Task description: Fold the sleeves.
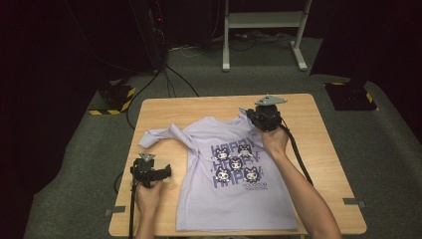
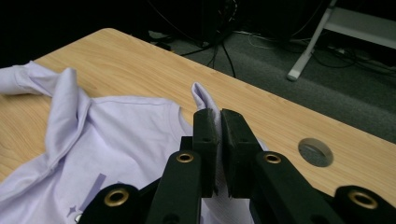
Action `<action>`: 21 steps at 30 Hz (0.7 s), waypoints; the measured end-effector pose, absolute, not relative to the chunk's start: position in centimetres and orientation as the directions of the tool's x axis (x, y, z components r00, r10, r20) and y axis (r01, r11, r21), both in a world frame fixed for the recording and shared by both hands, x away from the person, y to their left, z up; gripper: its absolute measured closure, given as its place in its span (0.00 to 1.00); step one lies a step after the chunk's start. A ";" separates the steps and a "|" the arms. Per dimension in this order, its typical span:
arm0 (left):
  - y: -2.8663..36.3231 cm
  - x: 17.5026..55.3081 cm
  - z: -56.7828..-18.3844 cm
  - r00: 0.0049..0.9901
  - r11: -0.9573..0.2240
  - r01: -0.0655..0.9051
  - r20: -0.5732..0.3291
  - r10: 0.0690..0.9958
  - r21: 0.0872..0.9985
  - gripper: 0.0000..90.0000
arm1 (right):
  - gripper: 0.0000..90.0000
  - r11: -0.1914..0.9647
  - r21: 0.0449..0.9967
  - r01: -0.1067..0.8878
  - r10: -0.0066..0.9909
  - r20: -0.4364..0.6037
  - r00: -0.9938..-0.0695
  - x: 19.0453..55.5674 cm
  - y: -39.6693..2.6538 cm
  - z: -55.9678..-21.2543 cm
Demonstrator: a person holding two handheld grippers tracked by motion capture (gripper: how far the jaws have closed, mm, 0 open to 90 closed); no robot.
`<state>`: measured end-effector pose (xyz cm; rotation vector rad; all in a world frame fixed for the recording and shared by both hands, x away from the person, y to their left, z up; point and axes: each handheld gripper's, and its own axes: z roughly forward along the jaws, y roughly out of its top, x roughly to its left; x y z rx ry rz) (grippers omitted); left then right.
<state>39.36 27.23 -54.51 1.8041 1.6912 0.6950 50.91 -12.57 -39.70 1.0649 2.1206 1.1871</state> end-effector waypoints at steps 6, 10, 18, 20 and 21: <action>27.2 39.4 -54.5 0.067 -0.042 0.704 -0.007 0.998 0.709 0.01 | 0.94 0.313 0.867 0.388 0.804 -0.024 -0.595 51.3 -11.1 -39.6; 27.2 39.4 -54.5 0.067 -0.042 0.704 -0.007 0.998 0.709 0.01 | 0.94 0.313 0.870 0.380 0.798 -0.025 -0.602 51.7 -10.0 -39.5; 27.2 39.4 -54.5 0.067 -0.042 0.704 -0.007 0.998 0.709 0.01 | 0.94 0.332 0.857 0.394 0.778 -0.013 -0.628 52.4 -7.7 -41.5; 27.2 39.4 -54.5 0.067 -0.042 0.704 -0.007 0.998 0.709 0.01 | 0.94 0.343 0.852 0.395 0.774 -0.018 -0.633 52.6 -6.9 -42.3; 27.2 39.4 -54.5 0.067 -0.042 0.704 -0.007 0.998 0.709 0.01 | 0.93 0.348 0.850 0.397 0.770 -0.017 -0.638 52.7 -6.5 -42.7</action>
